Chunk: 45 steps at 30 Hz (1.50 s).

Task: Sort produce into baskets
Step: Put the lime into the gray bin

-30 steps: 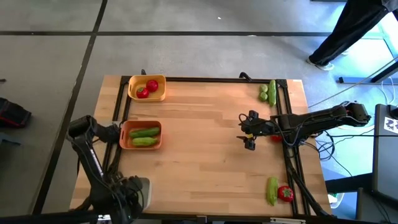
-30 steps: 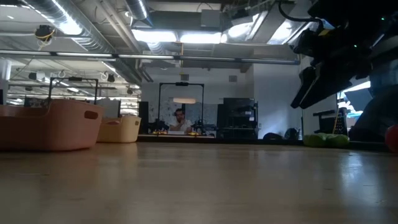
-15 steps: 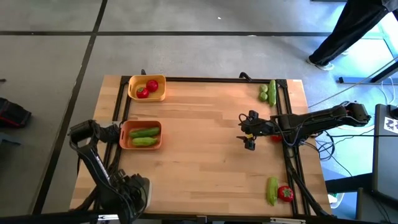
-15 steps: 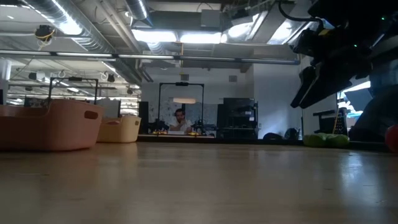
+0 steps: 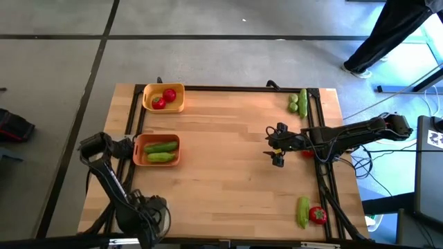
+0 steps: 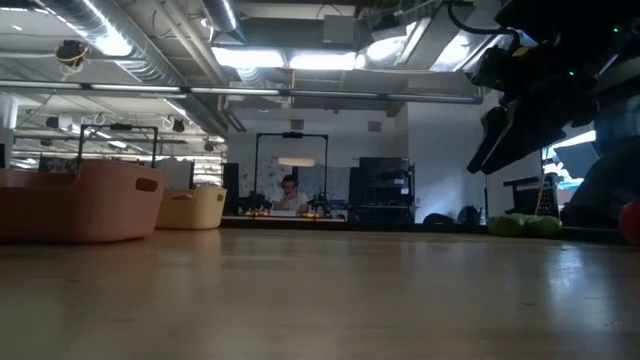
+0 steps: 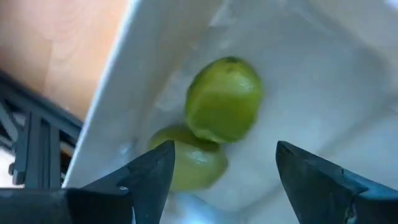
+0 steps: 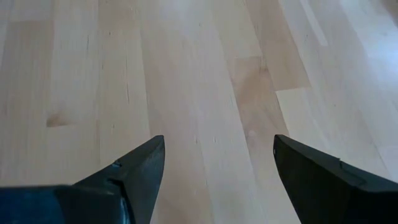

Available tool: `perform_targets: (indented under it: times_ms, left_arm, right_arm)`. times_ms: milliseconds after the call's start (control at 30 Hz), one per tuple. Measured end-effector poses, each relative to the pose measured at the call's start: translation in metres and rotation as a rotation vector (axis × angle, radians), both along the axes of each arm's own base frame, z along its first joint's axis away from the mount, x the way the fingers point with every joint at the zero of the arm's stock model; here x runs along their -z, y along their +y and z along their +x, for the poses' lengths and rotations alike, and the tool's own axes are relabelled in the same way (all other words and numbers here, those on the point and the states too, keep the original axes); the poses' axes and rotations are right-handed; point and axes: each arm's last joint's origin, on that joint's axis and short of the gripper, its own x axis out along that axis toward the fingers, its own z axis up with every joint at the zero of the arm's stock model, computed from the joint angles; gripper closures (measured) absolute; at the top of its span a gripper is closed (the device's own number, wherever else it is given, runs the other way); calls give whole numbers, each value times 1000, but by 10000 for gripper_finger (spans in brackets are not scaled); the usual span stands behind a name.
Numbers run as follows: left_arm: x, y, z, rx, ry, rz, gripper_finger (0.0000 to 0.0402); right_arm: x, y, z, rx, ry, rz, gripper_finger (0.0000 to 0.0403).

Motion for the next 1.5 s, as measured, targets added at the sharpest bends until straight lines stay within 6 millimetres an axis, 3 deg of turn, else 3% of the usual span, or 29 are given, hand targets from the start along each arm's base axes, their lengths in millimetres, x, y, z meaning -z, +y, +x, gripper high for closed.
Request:
perform_targets:
  times_ms: [133, 367, 533, 667, 800, 1067, 1333, 1500]
  left_arm:
    - [-21, 2, 9, 52, -42, -70, 130]
    - [-74, 28, 21, -25, -276, -125, 129]
    - [-103, 54, 27, -71, -517, -67, 132]
    - [-114, 67, 34, -25, -671, 28, 133]
    - [-113, 78, 44, 54, -726, 147, 133]
    - [-83, 101, 71, 161, -756, 268, 133]
    - [-43, 118, 95, 237, -865, 276, 133]
    - [-28, 131, 106, 253, -940, 291, 133]
  right_arm:
    - [0, 0, 0, 0, 1, 0, 114]
    - [-1, 0, 1, 0, -8, 1, 114]
    - [0, 0, 0, -1, -6, 1, 114]
    - [0, 0, 0, -1, -3, 2, 114]
    - [-1, -1, -1, 19, 10, -22, 114]
    - [-25, -11, -1, 229, 38, -128, 114]
    - [-30, -53, -8, 459, 92, -137, 114]
    - [-28, -84, -20, 594, 141, -105, 114]
